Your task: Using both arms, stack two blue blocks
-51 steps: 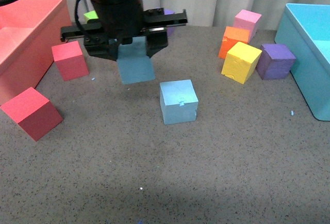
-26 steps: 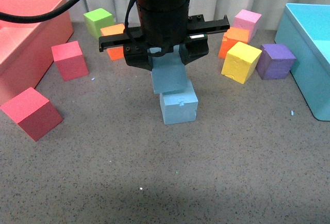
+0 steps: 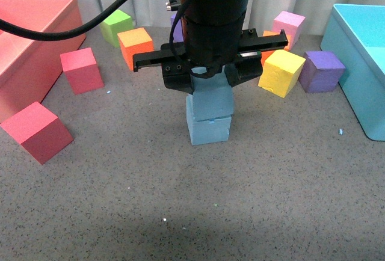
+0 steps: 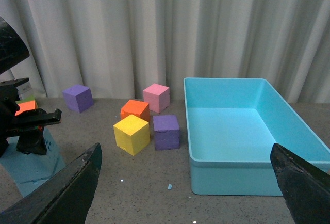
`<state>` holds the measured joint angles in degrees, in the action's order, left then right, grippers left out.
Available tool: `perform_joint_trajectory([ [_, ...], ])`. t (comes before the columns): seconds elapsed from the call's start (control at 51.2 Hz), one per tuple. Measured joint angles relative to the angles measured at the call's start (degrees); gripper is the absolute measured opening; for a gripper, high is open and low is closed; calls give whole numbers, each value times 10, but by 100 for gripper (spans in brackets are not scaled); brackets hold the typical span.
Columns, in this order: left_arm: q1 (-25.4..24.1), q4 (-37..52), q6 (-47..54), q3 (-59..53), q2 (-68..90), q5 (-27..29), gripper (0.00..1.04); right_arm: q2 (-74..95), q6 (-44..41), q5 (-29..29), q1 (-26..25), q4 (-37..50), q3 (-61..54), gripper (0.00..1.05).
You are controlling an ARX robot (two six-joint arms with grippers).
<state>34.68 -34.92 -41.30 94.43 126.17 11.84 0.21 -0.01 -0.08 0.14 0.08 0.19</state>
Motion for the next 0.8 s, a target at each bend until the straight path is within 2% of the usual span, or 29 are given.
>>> perform_joint_trajectory([
  [0.567,5,0,3,1,6,5,43,0,0,0,0,0,0,95],
  [0.684,6,3,7,1,6,5,62,0,0,0,0,0,0,95],
  [0.801,6,5,8,0,6,6,77,0,0,0,0,0,0,95],
])
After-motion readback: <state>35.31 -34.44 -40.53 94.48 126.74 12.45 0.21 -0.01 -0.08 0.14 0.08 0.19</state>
